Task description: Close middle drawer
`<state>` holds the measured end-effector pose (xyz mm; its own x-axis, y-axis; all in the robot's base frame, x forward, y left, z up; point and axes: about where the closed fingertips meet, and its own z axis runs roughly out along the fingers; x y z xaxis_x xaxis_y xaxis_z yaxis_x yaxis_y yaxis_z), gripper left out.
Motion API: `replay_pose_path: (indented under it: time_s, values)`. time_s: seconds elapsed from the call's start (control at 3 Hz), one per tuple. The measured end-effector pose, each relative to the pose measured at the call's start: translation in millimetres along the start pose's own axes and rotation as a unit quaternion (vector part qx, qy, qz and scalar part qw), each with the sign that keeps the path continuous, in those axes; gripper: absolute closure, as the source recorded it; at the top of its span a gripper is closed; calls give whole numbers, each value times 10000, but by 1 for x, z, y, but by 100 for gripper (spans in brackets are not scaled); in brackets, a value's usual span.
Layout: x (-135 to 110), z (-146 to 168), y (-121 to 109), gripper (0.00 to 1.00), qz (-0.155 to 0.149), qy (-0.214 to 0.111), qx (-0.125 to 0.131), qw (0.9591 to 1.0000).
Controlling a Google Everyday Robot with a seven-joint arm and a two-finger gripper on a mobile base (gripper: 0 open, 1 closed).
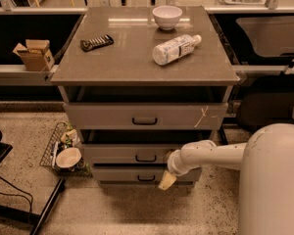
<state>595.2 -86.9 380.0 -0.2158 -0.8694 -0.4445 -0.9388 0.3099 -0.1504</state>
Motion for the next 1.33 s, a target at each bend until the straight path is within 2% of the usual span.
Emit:
replay_pose_path:
  time_s: [0.33, 0.67, 1.0, 1.33]
  values:
    - [0, 0, 0, 0, 0, 0, 0, 10000]
    - [0, 0, 0, 18, 0, 0, 0, 10000]
    - [-5, -6, 9, 41, -40, 108, -12, 9999]
    - [-12, -40, 40, 72, -139, 547, -71, 9984]
